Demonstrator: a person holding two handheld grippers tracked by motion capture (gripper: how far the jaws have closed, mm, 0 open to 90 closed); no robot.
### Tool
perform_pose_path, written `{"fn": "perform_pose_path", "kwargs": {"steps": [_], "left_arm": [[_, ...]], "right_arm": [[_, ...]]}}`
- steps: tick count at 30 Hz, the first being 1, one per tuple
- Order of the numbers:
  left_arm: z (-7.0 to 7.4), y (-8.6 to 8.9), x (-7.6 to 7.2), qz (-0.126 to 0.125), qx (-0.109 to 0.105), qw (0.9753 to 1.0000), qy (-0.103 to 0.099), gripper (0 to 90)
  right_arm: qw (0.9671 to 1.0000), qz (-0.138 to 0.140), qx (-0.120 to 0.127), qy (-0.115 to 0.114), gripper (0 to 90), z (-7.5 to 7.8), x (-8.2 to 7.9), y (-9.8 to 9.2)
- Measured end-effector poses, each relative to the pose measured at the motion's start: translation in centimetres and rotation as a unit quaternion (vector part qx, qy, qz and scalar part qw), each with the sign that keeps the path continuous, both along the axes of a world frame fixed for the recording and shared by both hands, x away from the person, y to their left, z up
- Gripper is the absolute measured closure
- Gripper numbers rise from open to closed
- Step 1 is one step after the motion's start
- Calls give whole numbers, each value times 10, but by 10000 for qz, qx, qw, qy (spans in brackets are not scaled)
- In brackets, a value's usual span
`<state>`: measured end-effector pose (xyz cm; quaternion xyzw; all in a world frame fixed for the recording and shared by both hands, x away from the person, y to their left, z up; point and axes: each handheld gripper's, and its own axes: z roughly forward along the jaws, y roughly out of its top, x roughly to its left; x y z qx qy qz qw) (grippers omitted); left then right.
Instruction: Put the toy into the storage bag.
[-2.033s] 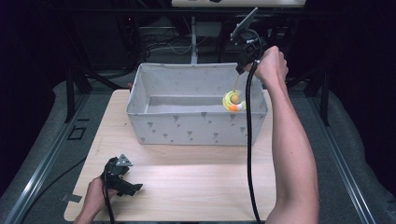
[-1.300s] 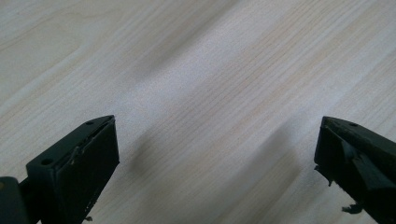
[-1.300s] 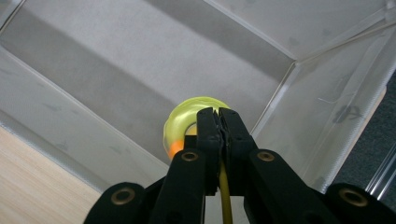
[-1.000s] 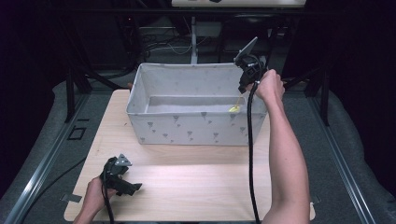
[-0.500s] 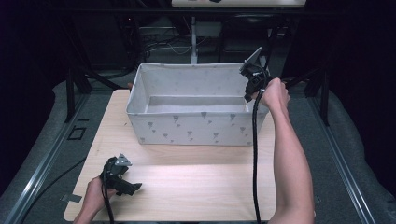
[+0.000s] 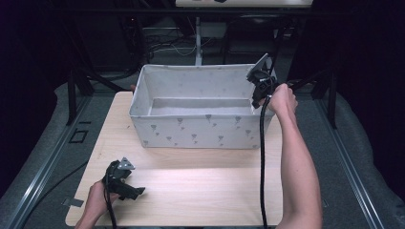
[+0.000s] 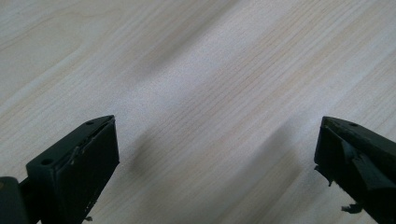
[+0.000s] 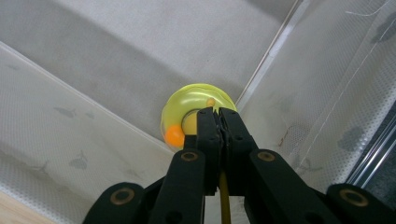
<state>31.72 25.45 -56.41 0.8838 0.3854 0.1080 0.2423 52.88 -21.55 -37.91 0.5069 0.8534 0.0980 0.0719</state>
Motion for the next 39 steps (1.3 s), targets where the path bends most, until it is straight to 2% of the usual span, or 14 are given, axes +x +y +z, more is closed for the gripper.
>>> {"fn": "perform_pose_path", "kwargs": {"steps": [4,5,10,11,15,16,21,24,35,39], "left_arm": [[0,0,0,2,2,10000,-7,1],[0,0,0,-1,0,10000,-4,1],[0,0,0,1,-6,10000,-25,1],[0,0,0,2,-7,10000,-26,1],[1,0,0,9,-3,10000,-21,1],[1,0,0,7,-5,10000,-19,1],[1,0,0,2,5,10000,-21,1],[1,0,0,10,3,10000,-25,1],[0,0,0,8,10,10000,-8,1],[0,0,0,13,8,10000,-14,1]], "right_arm": [[10000,4,69,4,804,4,0,-1],[9999,-15,121,-8,741,8,-1,-2],[9993,10,358,-106,552,22,-5,-4],[9991,-14,387,-195,505,27,-7,-3],[9981,-13,520,-324,382,40,-12,-2],[9983,27,480,-322,354,43,-13,-1],[9972,140,619,-397,218,58,-22,4],[9968,274,603,-444,155,67,-30,9],[9928,784,621,-664,61,89,-66,29],[9907,958,578,-772,30,92,-80,35]]}}
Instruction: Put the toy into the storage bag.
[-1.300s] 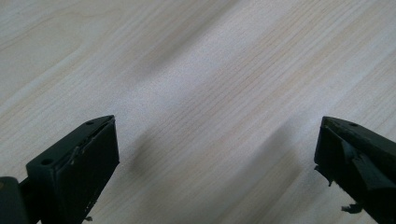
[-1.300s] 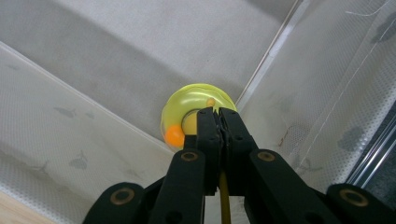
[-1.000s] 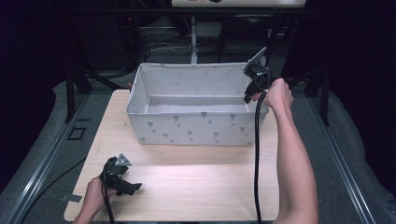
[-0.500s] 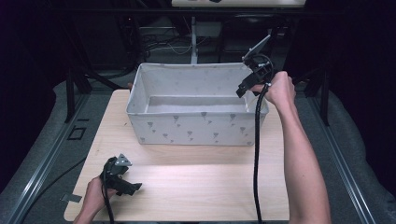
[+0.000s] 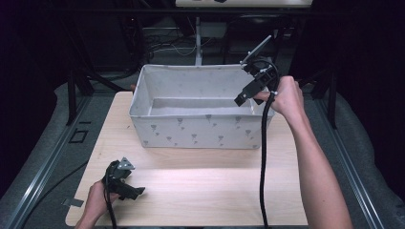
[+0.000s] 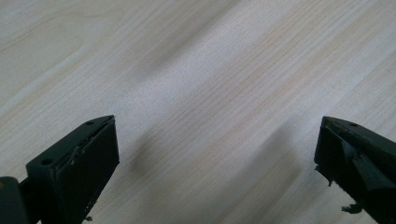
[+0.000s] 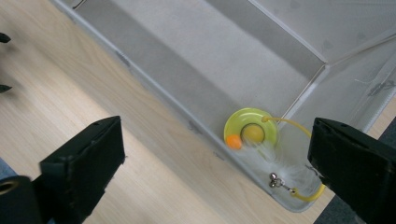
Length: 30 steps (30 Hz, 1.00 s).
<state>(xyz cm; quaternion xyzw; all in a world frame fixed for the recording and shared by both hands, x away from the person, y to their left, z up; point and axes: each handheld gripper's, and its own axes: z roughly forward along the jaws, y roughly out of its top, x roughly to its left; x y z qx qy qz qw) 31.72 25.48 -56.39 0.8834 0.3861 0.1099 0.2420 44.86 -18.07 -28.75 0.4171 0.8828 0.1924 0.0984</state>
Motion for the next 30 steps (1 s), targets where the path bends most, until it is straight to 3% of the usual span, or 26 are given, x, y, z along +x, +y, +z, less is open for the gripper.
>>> {"fn": "perform_pose_path", "kwargs": {"steps": [10,15,20,30], "left_arm": [[-1,0,0,19,18,10000,3,1],[-1,0,0,17,47,10000,2,1],[-1,-1,0,13,51,10000,2,1],[-1,-1,0,-2,44,10000,12,1]], "right_arm": [[9989,396,-138,-221,6,-6,-42,11],[9979,567,-194,-243,0,-17,-60,15],[9967,727,-319,-178,0,-38,-76,21],[9952,938,-272,-33,0,-87,-98,24]]}}
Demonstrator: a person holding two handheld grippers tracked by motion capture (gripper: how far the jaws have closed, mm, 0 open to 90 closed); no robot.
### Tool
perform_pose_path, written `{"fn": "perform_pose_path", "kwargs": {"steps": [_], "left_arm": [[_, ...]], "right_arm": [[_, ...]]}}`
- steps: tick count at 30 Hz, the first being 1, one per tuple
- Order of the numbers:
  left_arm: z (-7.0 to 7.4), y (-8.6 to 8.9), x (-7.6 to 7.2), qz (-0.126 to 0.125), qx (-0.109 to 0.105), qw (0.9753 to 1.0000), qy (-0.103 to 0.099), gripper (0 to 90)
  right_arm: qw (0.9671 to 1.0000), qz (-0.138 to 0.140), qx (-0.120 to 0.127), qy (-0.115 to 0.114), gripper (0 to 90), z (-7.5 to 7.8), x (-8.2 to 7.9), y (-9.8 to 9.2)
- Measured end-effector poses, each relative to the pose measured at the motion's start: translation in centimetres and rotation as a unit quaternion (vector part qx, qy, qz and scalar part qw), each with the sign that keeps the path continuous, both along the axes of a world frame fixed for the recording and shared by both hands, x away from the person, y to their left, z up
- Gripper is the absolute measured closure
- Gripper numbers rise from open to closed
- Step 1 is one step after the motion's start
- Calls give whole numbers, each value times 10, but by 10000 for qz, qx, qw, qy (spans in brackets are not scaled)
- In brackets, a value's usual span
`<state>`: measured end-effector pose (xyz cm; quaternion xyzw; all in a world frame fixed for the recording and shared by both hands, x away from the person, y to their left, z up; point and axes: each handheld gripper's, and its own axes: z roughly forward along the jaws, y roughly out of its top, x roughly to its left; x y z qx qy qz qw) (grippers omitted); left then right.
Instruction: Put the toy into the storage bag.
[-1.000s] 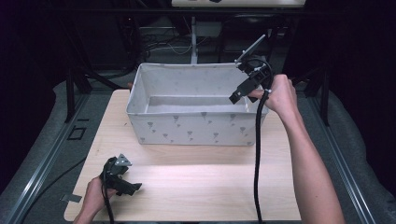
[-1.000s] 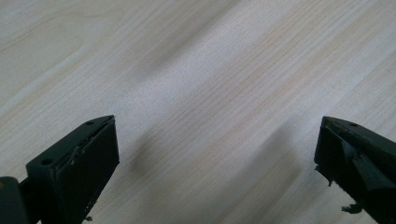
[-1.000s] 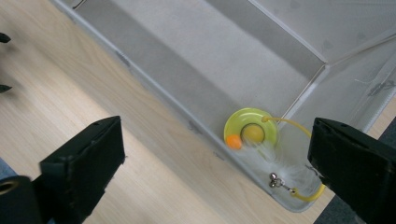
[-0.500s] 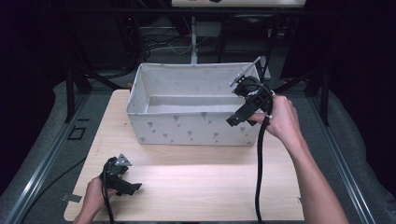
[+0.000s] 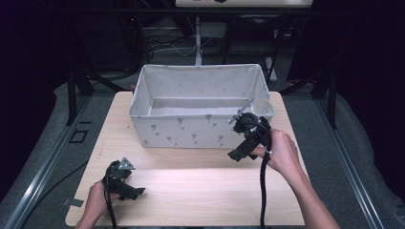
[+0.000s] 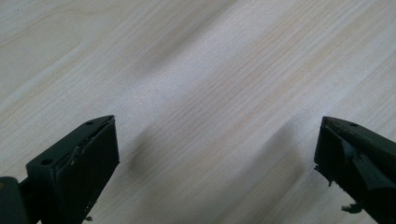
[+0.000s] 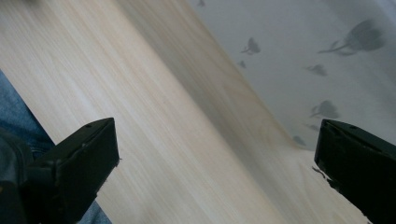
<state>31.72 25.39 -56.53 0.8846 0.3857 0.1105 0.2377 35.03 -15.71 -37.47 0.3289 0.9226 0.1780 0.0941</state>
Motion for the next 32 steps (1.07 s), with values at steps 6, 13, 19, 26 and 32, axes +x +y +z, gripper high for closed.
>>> {"fn": "perform_pose_path", "kwargs": {"steps": [6,13,19,26,32], "left_arm": [[0,-1,0,-3,25,10000,-11,1],[-1,-1,0,0,24,10000,-3,1],[-1,-1,0,-6,-4,10000,27,1],[-1,-4,0,-59,25,10000,18,1],[-1,-7,0,-121,34,9999,16,1]], "right_arm": [[9998,55,6,184,0,-37,-10,-3],[9991,49,15,409,0,-73,-20,-5],[9974,30,-125,705,0,-107,-27,-8],[9970,-175,-106,749,0,-131,-33,-17],[9961,-276,-199,814,0,-144,-33,-23]]}}
